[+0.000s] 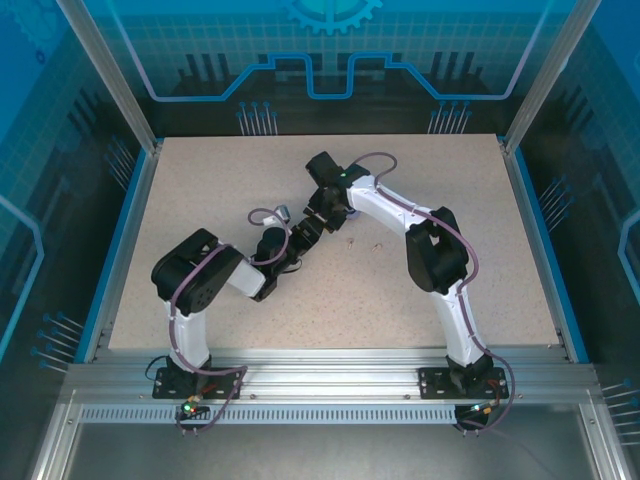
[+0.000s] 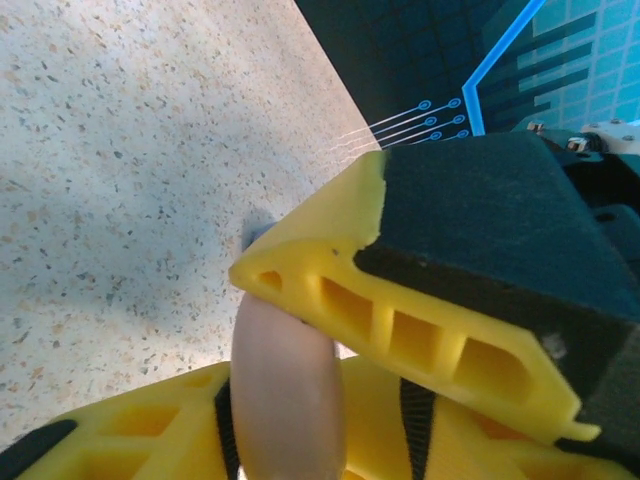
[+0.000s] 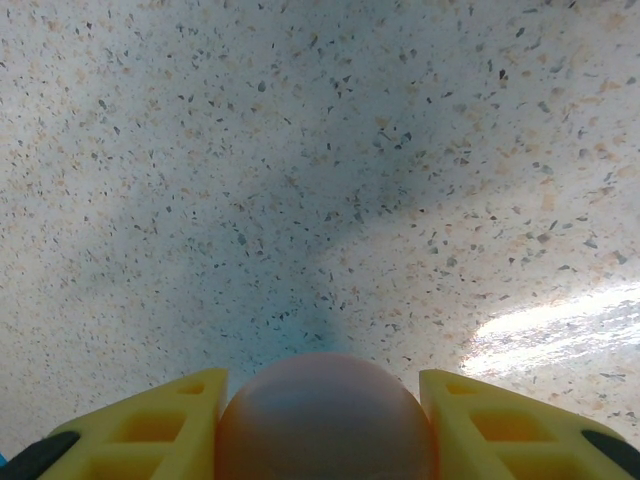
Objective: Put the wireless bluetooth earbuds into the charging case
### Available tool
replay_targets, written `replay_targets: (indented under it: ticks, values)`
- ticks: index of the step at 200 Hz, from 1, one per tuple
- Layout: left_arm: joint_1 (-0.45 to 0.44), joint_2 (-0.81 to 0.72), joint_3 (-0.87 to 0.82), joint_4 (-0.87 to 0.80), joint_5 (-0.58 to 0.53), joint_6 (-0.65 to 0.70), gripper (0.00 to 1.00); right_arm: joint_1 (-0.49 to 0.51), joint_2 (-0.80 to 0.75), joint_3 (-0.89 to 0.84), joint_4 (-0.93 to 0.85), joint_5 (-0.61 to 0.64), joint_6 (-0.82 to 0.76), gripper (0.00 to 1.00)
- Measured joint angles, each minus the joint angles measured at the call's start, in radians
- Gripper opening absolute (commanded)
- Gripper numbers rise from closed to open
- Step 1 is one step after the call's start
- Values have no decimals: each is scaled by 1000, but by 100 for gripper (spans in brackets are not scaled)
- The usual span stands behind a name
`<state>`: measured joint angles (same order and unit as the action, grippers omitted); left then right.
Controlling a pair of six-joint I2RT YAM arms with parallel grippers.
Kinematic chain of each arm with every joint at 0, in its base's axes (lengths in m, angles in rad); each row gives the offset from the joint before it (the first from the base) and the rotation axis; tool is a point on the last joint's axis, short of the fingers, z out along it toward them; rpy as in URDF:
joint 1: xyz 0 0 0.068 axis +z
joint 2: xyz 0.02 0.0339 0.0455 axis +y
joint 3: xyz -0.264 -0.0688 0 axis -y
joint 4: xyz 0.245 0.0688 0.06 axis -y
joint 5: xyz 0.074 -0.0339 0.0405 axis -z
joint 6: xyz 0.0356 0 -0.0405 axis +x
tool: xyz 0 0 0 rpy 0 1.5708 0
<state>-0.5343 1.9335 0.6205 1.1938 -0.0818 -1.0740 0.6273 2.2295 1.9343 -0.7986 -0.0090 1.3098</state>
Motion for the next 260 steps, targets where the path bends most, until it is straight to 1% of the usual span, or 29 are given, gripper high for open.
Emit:
replay_targets:
  ticks: [34,39,54,62,79,84,91,106,114,122,135,152,181,192,206,233,260]
  values:
    - [0,13,0,0,0,-2,33,0,0,-1,0,0,0,39]
    - [0,14,0,1,0,-2,30,0,0,-2,0,0,0,39]
    - [0,14,0,0,0,-2,29,0,0,-3,1,0,0,39]
    - [0,14,0,1,0,-5,25,0,0,-3,3,0,0,39]
    - [0,14,0,2,-2,-23,14,0,0,-3,7,1,0,39]
    - [0,14,0,2,-1,-27,11,-1,0,-3,7,0,0,41]
    - [0,14,0,2,-1,-27,8,-2,0,-3,7,0,0,46]
    - [0,14,0,3,-1,-27,2,-3,0,-3,8,-1,2,62]
    - [0,14,0,5,0,-27,0,-5,0,-2,7,-7,-4,68]
    - [0,14,0,2,0,-27,0,-8,0,3,4,-10,-14,72]
    - [0,11,0,-10,0,-27,0,-19,0,23,-4,-10,-29,74]
    - [0,-8,-3,-35,2,-26,0,-46,-6,57,-8,-10,-56,75]
    - [0,-82,-21,-84,42,-6,0,-128,-90,37,-2,-7,-116,75]
    - [0,-117,-21,-115,72,10,0,-164,-154,-11,13,-8,-148,75]
    - [1,-174,-21,-171,135,45,0,-209,-263,-117,57,-16,-197,75]
    - [6,-269,-9,-278,274,129,0,-262,-507,-426,209,-58,-305,75]
    - [15,-328,42,-390,425,218,0,-272,-715,-727,367,-133,-444,75]
